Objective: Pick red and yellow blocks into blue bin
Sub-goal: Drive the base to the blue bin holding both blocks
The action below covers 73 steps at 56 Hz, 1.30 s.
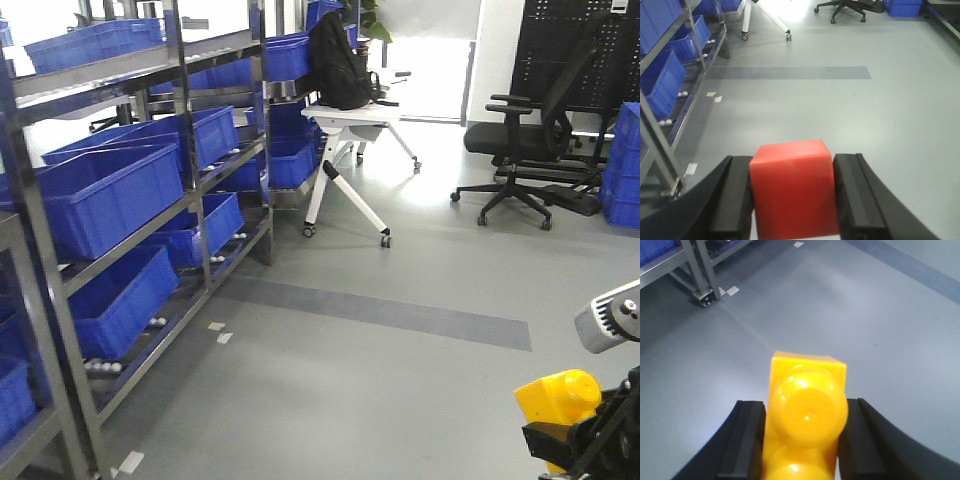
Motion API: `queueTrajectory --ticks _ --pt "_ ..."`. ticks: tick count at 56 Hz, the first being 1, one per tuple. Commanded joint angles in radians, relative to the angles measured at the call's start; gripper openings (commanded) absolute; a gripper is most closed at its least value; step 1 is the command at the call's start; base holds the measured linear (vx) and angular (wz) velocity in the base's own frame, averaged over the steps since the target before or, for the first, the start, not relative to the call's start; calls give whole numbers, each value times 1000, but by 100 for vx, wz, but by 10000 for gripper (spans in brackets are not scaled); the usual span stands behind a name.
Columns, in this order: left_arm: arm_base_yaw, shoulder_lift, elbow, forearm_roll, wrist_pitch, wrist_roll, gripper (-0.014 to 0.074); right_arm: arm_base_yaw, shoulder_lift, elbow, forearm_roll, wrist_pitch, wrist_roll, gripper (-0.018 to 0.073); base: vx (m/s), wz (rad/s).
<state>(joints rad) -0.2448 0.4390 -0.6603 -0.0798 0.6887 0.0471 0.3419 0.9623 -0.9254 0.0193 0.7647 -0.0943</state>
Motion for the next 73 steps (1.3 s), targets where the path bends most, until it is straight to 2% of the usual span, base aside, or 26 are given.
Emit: queueTrajectory --ticks 1,29,73 --pt "-5 10 -27 -12 -81 -5 224 -2 -13 -29 -7 -67 -7 307 36 -15" --pt "-5 10 -27 -12 -81 -5 224 -2 -13 -29 -7 -67 -7 307 37 6" --pt "-5 10 -27 -12 -81 -5 224 -2 -13 -29 -7 -67 -7 307 34 20"
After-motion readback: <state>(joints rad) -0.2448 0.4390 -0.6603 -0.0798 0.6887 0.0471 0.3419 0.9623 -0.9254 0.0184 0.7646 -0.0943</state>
